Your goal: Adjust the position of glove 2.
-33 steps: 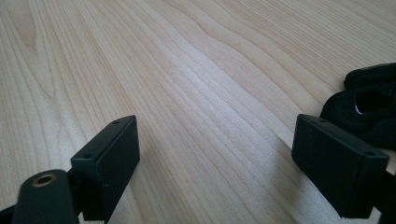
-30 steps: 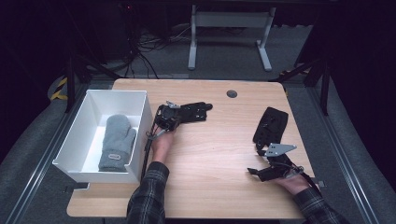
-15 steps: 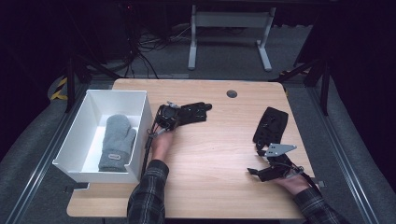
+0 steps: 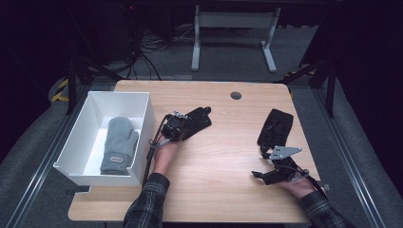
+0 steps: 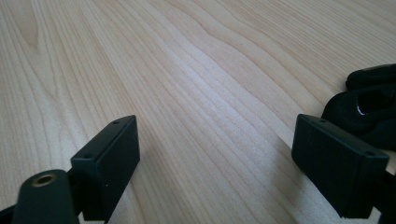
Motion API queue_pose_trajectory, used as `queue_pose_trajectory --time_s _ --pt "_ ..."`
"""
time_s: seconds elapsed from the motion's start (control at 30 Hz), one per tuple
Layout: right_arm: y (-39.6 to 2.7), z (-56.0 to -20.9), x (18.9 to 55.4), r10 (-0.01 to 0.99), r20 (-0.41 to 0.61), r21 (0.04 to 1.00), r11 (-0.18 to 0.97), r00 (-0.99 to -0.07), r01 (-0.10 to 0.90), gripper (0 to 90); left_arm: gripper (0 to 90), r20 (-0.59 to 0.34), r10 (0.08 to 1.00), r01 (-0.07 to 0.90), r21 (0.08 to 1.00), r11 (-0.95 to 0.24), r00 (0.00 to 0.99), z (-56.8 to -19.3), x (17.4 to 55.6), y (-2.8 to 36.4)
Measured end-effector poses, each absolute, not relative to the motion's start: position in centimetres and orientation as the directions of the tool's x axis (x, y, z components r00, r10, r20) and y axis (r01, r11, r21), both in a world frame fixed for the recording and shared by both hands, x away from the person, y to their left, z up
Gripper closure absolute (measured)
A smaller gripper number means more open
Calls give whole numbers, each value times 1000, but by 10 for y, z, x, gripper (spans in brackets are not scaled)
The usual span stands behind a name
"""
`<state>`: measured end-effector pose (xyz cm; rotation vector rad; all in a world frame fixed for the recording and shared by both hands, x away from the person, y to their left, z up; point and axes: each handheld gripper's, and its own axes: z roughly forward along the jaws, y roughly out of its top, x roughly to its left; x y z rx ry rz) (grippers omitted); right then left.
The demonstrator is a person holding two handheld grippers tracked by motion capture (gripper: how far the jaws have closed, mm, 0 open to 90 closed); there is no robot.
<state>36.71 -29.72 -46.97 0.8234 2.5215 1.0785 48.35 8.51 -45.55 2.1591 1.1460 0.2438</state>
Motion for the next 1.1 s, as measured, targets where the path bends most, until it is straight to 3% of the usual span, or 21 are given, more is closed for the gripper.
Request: queue_pose_trajectory --time_s 0.9,1.1 --pt "-297 -470 367 602 -28 729 559 -798 395 157 900 -191 636 599 607 -522 748 -450 410 54" --pt "-297 -470 367 601 -29 728 560 -798 395 157 900 -140 674 578 655 -487 725 -433 414 64"
